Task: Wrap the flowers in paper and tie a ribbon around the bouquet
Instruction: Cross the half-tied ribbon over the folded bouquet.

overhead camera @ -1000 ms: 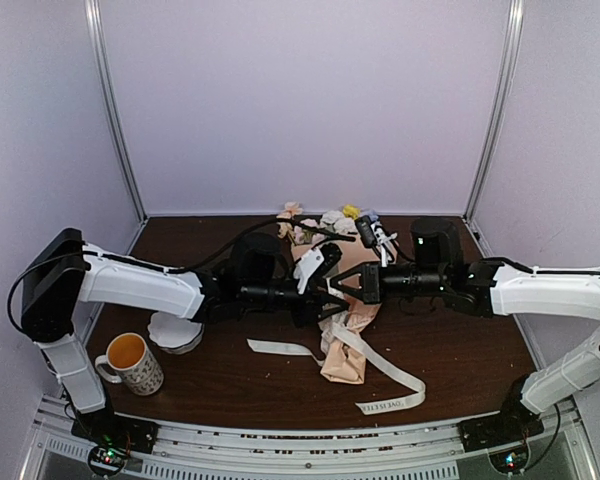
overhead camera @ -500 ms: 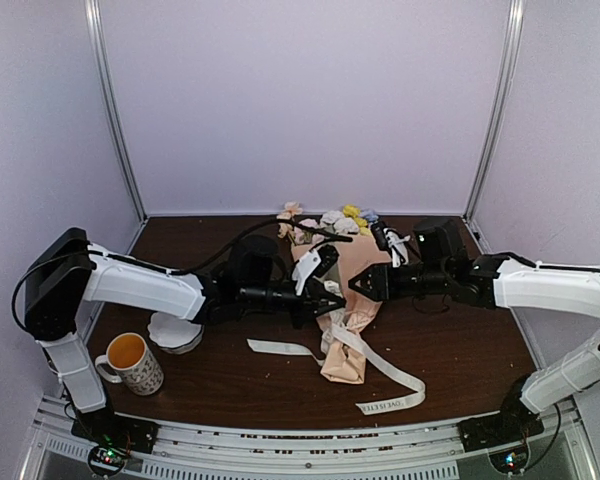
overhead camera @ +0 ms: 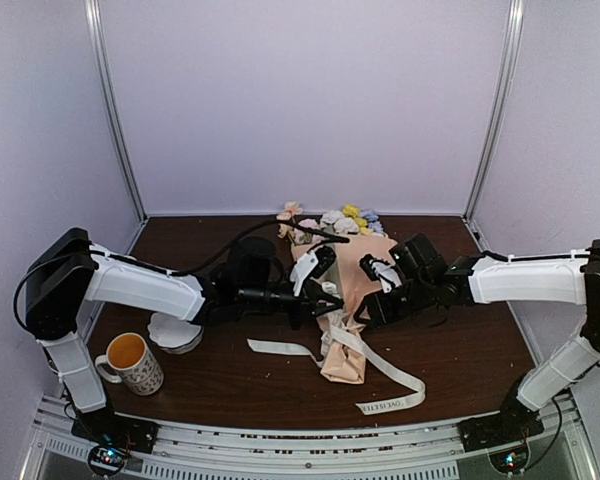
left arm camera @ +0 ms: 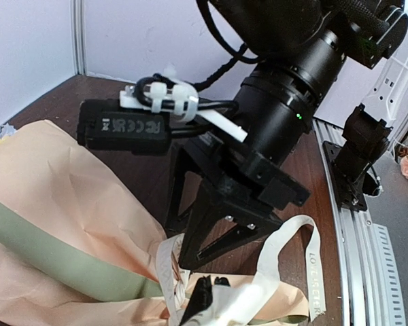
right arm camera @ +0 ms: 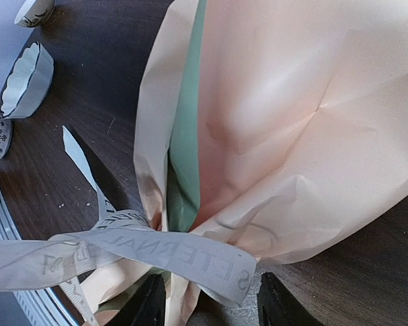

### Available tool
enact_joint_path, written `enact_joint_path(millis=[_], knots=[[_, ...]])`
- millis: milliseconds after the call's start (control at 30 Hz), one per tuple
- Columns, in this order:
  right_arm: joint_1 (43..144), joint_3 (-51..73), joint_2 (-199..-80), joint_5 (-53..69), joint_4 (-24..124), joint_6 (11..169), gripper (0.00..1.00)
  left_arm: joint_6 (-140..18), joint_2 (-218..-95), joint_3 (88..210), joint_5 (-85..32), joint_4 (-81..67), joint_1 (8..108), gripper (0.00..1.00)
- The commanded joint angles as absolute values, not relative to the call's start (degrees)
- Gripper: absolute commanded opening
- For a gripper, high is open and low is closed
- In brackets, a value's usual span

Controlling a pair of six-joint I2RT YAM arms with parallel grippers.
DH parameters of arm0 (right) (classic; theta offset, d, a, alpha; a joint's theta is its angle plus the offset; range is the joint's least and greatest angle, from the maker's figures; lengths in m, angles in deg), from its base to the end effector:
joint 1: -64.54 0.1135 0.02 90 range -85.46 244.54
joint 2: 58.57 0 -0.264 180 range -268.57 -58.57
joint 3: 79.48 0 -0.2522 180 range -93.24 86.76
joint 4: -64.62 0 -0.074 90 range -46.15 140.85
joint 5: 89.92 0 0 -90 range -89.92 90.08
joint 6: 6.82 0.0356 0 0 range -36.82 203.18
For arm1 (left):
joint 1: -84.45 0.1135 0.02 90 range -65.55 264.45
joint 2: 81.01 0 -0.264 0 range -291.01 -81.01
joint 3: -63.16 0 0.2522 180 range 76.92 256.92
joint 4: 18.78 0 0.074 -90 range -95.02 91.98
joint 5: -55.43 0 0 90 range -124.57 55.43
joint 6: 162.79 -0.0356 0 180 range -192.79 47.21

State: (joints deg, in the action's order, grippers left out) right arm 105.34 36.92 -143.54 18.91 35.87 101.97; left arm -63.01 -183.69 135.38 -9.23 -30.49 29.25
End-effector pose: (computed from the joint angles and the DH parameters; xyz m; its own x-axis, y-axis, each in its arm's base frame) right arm 0.2202 0.2052 0.2019 -0.7996 -0.2875 -0.5272 -0.5467 0.7118 0.4410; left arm 0.2134 -0.3338 0.2091 -0.3461 0.2290 -0.9098 0.9281 0.2252 -0.2964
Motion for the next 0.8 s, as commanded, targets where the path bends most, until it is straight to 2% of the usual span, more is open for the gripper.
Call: enact_joint_path(millis=[0, 67, 200, 300, 533, 767], knots=[[105.6, 34.6, -145.6, 17.4, 34.0, 100.1, 0.45, -62.4, -184.1, 134.9, -8.2, -33.6, 29.9, 0.00], [105.6, 34.5, -146.0, 17.3, 34.5, 100.2, 0.39, -62.4, -184.1, 134.8, -8.0, -33.7, 30.1, 0.00], [105.6, 33.7, -146.4, 17.1, 34.9, 100.4, 0.14, -62.2, -184.1, 134.3, -7.9, -33.8, 30.4, 0.00], [105.6, 33.2, -146.0, 17.3, 34.4, 100.3, 0.02, -61.6, -184.2, 133.7, -8.0, -34.4, 30.6, 0.00], [107.0, 35.6, -140.4, 21.6, 34.4, 99.6, 0.00, -58.9, -187.1, 133.6, -9.8, -35.9, 32.0, 0.00], [109.7, 42.0, -135.1, 30.8, 43.7, 102.3, 0.00, -58.2, -190.2, 134.6, -9.5, -36.4, 32.3, 0.00]])
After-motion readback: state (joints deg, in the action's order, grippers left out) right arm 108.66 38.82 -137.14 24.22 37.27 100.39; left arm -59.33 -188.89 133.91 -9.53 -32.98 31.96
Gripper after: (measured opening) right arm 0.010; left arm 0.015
